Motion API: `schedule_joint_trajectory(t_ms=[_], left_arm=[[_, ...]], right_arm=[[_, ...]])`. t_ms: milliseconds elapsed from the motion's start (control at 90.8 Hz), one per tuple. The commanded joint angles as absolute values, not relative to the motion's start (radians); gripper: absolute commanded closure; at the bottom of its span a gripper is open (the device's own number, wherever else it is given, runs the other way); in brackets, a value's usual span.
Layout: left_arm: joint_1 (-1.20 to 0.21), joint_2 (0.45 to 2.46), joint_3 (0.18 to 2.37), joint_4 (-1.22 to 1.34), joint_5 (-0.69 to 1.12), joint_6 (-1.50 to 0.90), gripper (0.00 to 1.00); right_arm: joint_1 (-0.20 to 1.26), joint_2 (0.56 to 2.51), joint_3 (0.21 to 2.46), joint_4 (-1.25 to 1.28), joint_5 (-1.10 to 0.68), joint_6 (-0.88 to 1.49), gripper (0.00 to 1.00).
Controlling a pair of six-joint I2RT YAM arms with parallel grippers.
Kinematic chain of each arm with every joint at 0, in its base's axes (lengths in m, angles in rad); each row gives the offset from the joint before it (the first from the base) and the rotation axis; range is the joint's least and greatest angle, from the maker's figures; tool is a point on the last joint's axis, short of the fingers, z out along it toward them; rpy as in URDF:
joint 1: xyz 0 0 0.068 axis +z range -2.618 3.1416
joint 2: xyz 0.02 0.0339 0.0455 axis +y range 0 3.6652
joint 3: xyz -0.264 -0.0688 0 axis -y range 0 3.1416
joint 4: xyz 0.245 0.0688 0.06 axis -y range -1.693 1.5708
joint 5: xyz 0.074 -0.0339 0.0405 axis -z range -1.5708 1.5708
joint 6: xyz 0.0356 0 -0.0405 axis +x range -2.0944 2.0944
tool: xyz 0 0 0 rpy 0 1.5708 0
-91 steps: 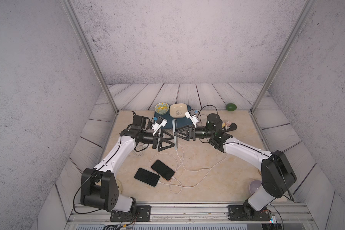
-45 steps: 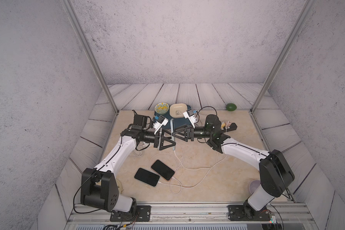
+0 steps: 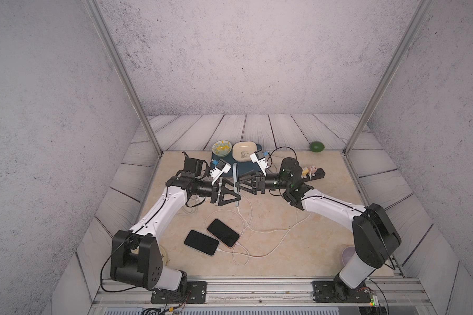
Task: Unplug the charging cable from the phone
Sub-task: Pick up the phone at the center of the board.
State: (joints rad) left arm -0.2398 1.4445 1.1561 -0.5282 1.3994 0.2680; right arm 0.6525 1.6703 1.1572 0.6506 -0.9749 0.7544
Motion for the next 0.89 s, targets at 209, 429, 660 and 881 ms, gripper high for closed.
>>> schedule_joint_trajectory(t_ms=[209, 429, 660, 881], left_arm=[[-0.249, 1.46, 1.193, -0.636, 1.446, 0.391, 0.68], [-0.249, 1.434, 1.202, -0.65, 1.409, 0.427, 0.87], [-0.247, 1.425, 1.203, -0.609, 1.377, 0.397, 0.89], [-0.247, 1.424, 1.223, -0.577, 1.375, 0.358, 0.89]], right_arm=[[0.655, 1.61, 1.161, 0.486, -0.979, 0.606, 0.24], [0.652, 1.518, 1.144, 0.18, -0.911, 0.377, 0.01], [0.652, 1.446, 1.07, 0.1, -0.874, 0.265, 0.07], [0.661, 1.395, 0.978, 0.122, -0.868, 0.177, 0.2]])
